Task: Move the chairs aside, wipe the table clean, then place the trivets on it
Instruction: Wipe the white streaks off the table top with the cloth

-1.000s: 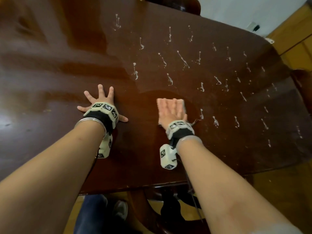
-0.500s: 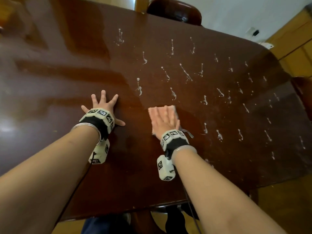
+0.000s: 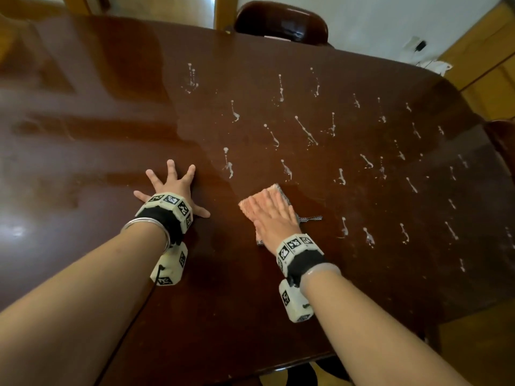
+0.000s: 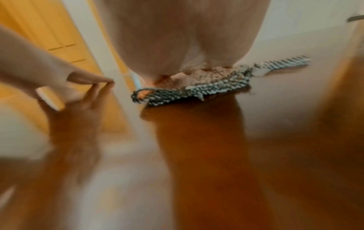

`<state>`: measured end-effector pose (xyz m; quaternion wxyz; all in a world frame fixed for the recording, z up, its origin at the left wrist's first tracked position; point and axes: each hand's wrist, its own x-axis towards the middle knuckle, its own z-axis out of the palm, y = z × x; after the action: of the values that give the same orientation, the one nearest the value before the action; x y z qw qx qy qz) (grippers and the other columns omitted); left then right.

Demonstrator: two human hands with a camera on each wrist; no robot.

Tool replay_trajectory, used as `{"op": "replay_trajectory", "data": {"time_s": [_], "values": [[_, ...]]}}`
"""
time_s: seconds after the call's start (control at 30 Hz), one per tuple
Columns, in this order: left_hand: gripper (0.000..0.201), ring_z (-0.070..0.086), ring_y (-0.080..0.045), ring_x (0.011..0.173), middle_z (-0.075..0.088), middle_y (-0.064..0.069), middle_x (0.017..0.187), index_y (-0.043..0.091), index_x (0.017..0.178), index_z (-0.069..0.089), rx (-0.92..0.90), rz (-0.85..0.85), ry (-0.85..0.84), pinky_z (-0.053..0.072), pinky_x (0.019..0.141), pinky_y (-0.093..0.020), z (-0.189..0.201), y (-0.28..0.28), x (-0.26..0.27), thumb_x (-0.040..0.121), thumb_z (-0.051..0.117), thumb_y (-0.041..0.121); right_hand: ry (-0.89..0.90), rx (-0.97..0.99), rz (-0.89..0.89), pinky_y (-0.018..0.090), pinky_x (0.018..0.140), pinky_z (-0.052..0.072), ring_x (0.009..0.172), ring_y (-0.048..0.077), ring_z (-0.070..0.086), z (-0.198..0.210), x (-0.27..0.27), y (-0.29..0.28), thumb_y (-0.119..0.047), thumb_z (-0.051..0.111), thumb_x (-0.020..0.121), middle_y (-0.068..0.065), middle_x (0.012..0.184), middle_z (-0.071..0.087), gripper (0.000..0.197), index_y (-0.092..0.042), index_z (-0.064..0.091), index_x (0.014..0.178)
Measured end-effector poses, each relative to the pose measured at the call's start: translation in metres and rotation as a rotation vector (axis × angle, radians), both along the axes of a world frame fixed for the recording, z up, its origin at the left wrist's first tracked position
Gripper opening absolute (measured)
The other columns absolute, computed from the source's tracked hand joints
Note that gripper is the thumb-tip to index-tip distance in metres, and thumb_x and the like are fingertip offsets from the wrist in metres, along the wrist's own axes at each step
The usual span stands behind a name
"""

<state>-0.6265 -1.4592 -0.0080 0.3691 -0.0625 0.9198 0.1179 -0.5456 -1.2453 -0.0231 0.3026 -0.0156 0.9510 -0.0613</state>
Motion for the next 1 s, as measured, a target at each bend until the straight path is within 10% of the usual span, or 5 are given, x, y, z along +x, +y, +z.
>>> {"op": "replay_trajectory", "data": {"time_s": [0.33,0.57,0.8,1.0], "values": [[0.126,-0.016,-0.027,0.145,-0.015,0.011,0.158,0.035,0.150,-0.003,0.011,-0.058,0.071,0.007,0.105,-0.074,-0.005,-0.013,-0.046,0.058,0.080,0.059,0.064,0.062,-0.418,0.058,0.117,-0.004,0.144,0.035,-0.021,-0.007,-0.095,0.035,0.005,0.026,0.090,0.007,0.160,-0.019,0.080,-0.031,-0.008,0.153],[0.138,-0.020,-0.027,0.144,-0.020,0.015,0.156,0.033,0.150,-0.011,-0.018,-0.096,0.037,0.013,0.099,-0.078,-0.005,-0.009,-0.074,0.052,0.083,0.059,0.022,-0.014,-0.114,0.046,0.119,-0.009,0.143,0.015,-0.026,-0.004,-0.078,-0.003,-0.032,0.020,0.104,-0.013,0.155,-0.028,0.058,-0.045,-0.015,0.148],[0.140,-0.024,-0.025,0.143,-0.025,0.017,0.154,0.037,0.148,-0.015,0.019,-0.082,-0.022,0.008,0.099,-0.078,-0.001,-0.011,-0.078,0.051,0.084,0.058,-0.051,0.018,-0.510,0.050,0.115,-0.015,0.142,0.023,-0.029,0.005,-0.122,0.013,-0.043,0.010,0.103,-0.006,0.156,-0.031,0.051,-0.046,-0.015,0.147],[0.141,-0.024,-0.025,0.143,-0.024,0.017,0.154,0.037,0.147,-0.016,0.024,-0.085,-0.030,0.008,0.099,-0.078,-0.001,-0.014,-0.079,0.050,0.085,0.058,-0.011,-0.003,-0.151,0.046,0.113,-0.016,0.140,0.018,-0.032,0.000,-0.102,-0.036,-0.027,0.022,0.103,-0.013,0.152,-0.034,0.062,-0.046,-0.019,0.146]]}}
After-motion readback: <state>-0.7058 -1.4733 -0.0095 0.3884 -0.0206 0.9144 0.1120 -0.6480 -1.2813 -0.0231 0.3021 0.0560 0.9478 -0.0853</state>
